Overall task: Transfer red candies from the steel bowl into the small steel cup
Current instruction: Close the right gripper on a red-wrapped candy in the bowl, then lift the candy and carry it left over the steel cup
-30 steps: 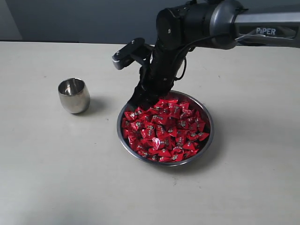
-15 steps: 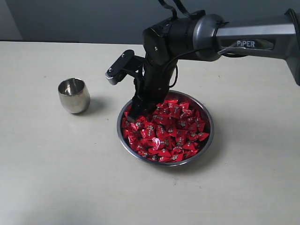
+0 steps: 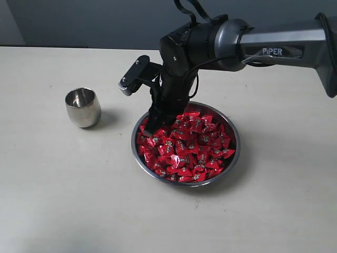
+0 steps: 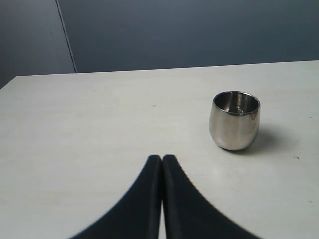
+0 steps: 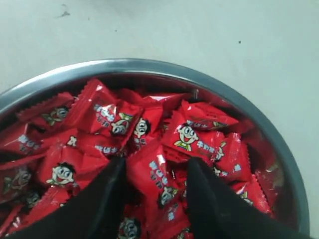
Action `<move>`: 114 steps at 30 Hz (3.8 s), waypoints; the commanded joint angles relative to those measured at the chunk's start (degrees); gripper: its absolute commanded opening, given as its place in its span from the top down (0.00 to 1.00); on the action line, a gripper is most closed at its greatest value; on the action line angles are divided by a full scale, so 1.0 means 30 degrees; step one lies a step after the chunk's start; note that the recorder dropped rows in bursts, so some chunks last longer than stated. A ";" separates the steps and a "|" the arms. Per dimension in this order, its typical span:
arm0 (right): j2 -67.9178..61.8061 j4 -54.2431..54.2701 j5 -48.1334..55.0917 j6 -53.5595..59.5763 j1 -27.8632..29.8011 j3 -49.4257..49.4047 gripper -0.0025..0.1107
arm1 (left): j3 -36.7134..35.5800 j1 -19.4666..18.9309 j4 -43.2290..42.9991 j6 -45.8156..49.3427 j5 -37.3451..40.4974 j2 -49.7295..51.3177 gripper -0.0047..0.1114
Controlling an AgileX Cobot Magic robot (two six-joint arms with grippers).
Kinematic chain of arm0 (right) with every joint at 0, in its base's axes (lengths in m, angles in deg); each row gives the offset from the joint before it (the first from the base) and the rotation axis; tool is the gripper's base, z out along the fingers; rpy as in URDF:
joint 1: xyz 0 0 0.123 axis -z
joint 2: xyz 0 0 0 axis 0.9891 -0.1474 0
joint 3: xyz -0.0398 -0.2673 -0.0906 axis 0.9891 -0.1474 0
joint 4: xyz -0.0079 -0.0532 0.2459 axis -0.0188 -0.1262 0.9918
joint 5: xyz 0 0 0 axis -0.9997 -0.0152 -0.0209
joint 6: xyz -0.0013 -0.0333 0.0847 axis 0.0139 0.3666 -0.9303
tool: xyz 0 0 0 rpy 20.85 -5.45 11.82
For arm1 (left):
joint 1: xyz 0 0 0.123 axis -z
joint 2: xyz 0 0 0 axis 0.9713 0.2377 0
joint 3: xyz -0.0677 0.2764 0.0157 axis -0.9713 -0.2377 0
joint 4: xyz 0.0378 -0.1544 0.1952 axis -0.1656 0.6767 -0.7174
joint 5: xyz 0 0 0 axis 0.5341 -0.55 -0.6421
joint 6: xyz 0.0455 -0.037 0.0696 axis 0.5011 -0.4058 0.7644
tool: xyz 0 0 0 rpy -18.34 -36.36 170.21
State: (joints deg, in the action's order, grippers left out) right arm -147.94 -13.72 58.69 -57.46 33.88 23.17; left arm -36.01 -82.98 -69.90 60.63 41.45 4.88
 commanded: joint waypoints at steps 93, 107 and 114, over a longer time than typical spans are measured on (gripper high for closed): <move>0.2244 0.3818 -0.4135 -0.0732 0.0087 0.0069 0.99 | -0.0073 -0.0011 0.0043 -0.0044 -0.0031 -0.0085 0.96; 0.1500 0.9260 -0.4199 0.5268 0.0087 0.3225 0.99 | -0.0073 -0.0011 0.0043 -0.0044 -0.0031 -0.0085 0.96; -0.0563 1.2357 -0.2424 0.9301 0.0087 0.5107 0.99 | -0.0073 -0.0011 0.0043 -0.0044 -0.0031 -0.0085 0.96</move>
State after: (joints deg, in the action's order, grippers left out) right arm -147.70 19.14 49.82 -34.79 33.88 36.63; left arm -36.01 -82.98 -69.90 60.63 41.45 4.88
